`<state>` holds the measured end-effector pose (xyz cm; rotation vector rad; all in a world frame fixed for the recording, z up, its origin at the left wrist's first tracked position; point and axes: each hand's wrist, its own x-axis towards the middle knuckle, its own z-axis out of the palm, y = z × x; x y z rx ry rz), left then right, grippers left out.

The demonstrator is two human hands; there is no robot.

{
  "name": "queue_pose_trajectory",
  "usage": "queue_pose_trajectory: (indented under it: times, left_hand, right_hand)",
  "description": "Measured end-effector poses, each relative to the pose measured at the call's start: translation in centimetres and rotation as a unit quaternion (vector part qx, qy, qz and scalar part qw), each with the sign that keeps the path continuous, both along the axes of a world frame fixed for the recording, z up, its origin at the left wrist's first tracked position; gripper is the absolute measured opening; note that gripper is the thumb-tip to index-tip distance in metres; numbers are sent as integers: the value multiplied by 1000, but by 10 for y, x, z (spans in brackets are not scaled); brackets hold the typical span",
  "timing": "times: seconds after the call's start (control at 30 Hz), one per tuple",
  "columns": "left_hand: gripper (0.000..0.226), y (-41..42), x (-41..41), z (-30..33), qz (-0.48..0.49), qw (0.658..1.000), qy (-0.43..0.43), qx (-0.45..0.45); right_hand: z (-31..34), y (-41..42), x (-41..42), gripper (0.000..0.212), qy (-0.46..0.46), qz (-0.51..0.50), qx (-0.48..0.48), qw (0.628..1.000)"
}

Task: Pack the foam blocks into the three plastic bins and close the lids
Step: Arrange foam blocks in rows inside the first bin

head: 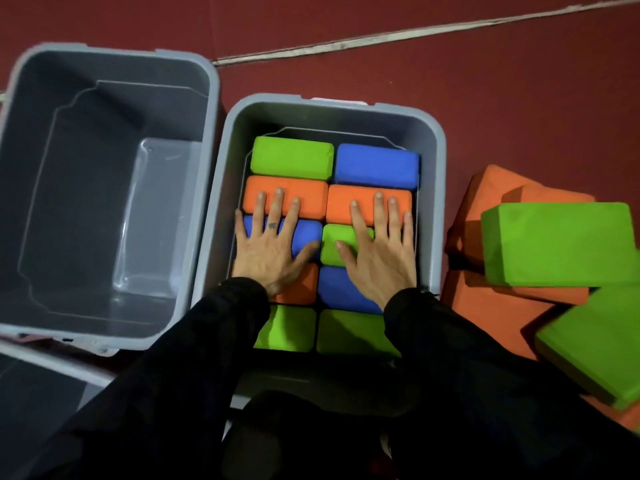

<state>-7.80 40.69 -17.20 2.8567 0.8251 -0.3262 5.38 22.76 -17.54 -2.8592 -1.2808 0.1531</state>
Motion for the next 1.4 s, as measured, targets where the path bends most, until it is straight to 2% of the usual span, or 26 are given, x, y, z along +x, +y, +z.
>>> queue_pose_trajectory:
  times: [0.17,0.3,0.43,0.63,0.7,0.77,0.9,0.97,1.07,1.23,1.4]
  left_hand:
    - [86,14,24,3,-13,1000,12,12]
    - [88,-2,19,17,5,999,46,12]
    - [91,-6,9,31,-3,996,87,-27]
    - [80,-17,-2,24,11,997,72,-1]
    - [79,-20,-8,16,32,997,59,-27]
    - [80,-18,-9,13,35,999,41,-9]
    - [77,-1,18,26,-4,998,-50,29]
    - [75,13,36,33,-27,996,-81,18]
    - [75,38,57,39,-50,996,-76,24]
    - [77,55,76,34,-31,999,18,-18]
    - [79,29,47,12,-39,999,-8,33]
  right_hand:
    - [-1,18,24,74,10,-1,-16,1000]
    - [6,18,7,76,42,-19,-28,999]
    - [29,10,8,83,133,-4,-77,988]
    - [38,8,17,94,195,10,-119,974]
    - [35,6,16,98,197,12,-126,972]
    - [37,13,20,96,184,10,-105,977]
    - [50,36,48,75,90,-19,37,995]
    - [46,48,66,78,88,-25,14,996]
    - [33,53,83,84,129,-22,-43,991]
    - [18,32,66,81,131,-13,-18,991]
    - [12,28,55,78,96,-10,8,995]
